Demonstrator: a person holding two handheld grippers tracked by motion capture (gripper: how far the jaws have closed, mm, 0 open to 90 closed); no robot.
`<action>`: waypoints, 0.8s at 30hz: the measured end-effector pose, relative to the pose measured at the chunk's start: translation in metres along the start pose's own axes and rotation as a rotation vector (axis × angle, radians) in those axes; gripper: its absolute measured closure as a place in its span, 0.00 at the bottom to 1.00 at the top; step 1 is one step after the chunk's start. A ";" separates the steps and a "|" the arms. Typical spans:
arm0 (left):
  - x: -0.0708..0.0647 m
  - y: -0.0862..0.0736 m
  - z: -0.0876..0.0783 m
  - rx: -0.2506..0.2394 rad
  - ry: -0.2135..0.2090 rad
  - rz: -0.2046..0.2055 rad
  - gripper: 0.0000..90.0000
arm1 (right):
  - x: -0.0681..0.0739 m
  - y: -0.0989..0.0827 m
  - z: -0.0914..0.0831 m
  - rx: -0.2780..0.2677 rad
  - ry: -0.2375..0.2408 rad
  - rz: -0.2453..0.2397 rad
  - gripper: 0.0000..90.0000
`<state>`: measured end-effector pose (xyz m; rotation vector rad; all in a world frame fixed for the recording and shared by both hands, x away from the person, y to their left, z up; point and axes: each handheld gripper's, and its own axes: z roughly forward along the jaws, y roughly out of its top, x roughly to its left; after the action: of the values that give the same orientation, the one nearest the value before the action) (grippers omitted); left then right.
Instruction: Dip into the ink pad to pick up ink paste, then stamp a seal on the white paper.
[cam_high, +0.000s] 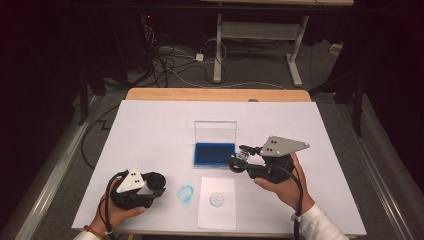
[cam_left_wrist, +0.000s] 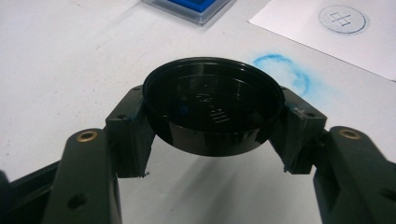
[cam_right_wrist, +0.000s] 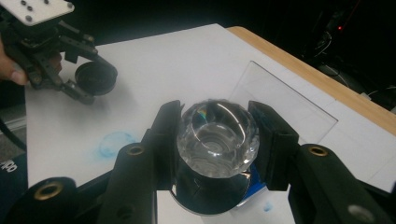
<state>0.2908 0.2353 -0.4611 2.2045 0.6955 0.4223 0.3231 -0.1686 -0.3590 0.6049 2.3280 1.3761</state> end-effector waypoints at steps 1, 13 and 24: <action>0.001 -0.001 -0.001 -0.001 0.002 -0.004 0.41 | 0.000 0.000 -0.001 0.000 -0.001 0.000 0.64; 0.012 0.001 0.000 -0.002 0.013 -0.020 0.41 | 0.005 -0.002 -0.006 -0.004 0.011 -0.008 0.64; 0.014 0.002 0.001 -0.001 0.023 -0.014 0.41 | 0.008 -0.006 -0.002 0.015 0.018 -0.012 0.64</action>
<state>0.3032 0.2419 -0.4589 2.1960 0.7223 0.4413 0.3146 -0.1687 -0.3637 0.5843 2.3545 1.3660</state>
